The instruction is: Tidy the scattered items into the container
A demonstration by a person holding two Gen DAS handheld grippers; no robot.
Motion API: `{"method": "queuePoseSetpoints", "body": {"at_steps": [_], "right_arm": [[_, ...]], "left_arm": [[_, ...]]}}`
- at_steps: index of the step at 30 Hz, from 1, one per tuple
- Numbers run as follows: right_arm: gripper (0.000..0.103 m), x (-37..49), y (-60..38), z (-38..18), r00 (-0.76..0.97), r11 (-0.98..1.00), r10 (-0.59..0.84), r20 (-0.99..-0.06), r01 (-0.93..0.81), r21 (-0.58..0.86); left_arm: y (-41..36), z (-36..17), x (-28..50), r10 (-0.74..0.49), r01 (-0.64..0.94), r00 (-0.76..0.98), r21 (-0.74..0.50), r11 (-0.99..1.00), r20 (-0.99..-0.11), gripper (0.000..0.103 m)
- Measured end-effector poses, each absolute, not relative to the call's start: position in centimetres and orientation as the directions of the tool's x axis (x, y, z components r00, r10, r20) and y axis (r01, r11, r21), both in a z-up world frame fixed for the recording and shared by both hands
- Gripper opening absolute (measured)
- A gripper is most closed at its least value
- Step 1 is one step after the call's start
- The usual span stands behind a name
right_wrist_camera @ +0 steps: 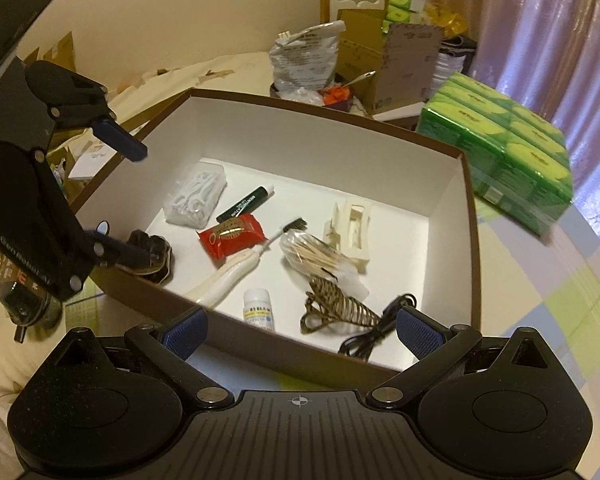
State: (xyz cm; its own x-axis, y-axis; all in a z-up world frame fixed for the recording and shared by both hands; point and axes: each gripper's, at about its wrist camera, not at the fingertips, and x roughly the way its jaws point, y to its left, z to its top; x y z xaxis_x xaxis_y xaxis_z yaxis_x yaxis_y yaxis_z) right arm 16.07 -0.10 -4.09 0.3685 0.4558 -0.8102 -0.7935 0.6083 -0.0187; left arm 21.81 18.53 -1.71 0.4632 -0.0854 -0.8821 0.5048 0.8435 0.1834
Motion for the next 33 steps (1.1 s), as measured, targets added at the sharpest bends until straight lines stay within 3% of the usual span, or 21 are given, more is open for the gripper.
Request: {"method": "queuePoseSetpoints", "body": {"at_steps": [21,33], "right_arm": [[0.103,10.0,-6.3,-1.8,0.426,0.674,0.517,-0.743,-0.737,0.047],[0.103,6.5,-10.0,-1.1,0.453,0.712,0.533,-0.715,-0.696,0.090]], "left_arm": [[14.7,3.6,12.3,0.058,0.176,0.663,0.231,0.957,-0.746,0.102],[12.9,5.4,7.4,0.066,0.054,0.700,0.145,0.988,-0.711,0.102]]}}
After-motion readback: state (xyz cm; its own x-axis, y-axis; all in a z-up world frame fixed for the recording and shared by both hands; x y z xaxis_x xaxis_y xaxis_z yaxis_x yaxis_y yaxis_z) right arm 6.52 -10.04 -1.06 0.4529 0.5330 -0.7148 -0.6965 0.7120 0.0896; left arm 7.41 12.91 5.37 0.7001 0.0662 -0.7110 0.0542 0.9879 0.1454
